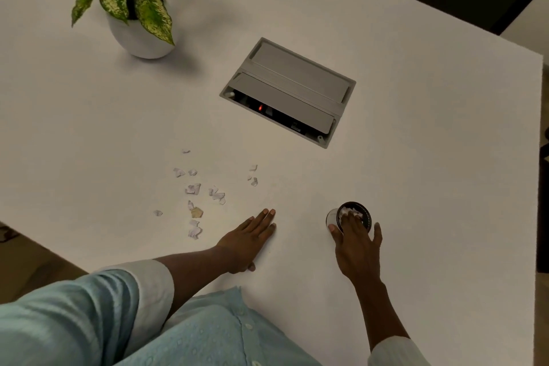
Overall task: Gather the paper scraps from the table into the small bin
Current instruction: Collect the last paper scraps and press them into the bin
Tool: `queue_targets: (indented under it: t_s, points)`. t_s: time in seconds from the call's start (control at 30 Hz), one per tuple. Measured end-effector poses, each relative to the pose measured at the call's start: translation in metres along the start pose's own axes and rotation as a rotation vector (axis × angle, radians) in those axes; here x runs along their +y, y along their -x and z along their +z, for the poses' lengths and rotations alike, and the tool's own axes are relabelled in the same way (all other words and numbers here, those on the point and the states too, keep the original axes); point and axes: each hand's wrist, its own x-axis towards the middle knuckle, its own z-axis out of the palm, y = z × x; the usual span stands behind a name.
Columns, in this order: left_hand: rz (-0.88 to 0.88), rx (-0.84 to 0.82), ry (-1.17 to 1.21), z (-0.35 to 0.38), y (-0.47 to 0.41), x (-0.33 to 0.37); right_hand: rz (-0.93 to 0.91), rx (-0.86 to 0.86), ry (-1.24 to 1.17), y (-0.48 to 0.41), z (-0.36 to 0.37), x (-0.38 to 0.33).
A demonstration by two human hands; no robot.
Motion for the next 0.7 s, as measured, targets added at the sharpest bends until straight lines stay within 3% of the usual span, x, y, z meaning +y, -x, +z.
queue_targets:
  t_s: [0.33,0.43,0.57,0.7]
  points:
    - [-0.007,-0.014,0.039,-0.014,0.012,-0.006,0.054,0.376,-0.205,0.015,-0.014,-0.022]
    - [-0.077,0.124,0.040,-0.013,0.035,-0.009,0.000,0.424,-0.284,0.025,-0.011,-0.043]
    - [-0.401,0.385,0.121,-0.008,0.073,-0.021,-0.112,0.287,-0.378,0.023,-0.007,-0.085]
    - [-0.749,0.464,0.307,-0.007,0.104,-0.040,-0.145,0.035,-0.420,0.008,0.004,-0.125]
